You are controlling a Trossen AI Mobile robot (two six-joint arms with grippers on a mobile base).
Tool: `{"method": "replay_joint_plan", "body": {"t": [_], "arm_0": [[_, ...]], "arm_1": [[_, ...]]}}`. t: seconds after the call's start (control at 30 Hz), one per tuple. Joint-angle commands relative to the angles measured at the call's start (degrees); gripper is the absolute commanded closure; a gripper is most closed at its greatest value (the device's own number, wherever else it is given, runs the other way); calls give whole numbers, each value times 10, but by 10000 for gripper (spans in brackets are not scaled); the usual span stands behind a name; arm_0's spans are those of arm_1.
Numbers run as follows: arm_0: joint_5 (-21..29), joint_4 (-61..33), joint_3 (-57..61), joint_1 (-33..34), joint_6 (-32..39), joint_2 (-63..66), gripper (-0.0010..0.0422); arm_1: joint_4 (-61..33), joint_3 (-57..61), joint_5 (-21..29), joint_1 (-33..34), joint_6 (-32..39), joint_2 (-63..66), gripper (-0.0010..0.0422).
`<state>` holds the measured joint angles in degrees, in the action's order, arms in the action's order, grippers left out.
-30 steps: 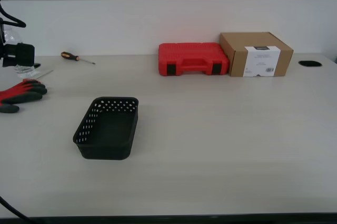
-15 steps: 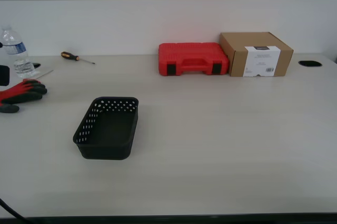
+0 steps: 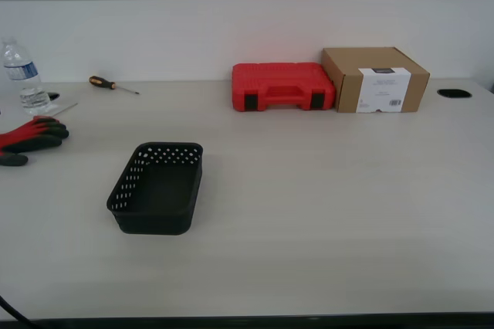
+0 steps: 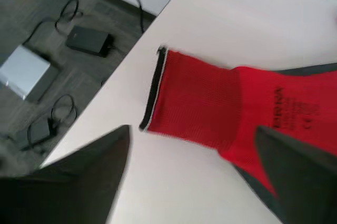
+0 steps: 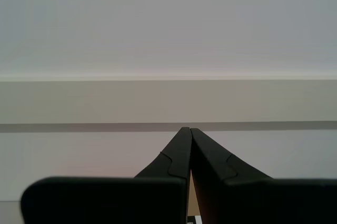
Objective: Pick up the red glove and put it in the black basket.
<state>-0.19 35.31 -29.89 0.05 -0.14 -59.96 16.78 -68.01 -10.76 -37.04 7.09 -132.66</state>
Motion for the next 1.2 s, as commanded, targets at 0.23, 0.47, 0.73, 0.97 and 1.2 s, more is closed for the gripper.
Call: {"method": "replay_joint_plan", "body": {"t": [0.23,0.47,0.73,0.97,1.2], "arm_0": [[0,1,-1,-1,2,0,412],[0,1,-1,-1,2,0,412],[0,1,-1,0,2,0,412],[0,1,-1,-1,2,0,412],[0,1,-1,0,2,0,412]], "arm_1": [[-28,-51,61,-2,-14,-121,250],[-67,-101,75,-1,-18,-132,172],[-75,-130,52,-1,-36,-133,134],[-55,-131,104,0,-49,-133,419],[-50,-131,104,0,-45,-133,407]]}}
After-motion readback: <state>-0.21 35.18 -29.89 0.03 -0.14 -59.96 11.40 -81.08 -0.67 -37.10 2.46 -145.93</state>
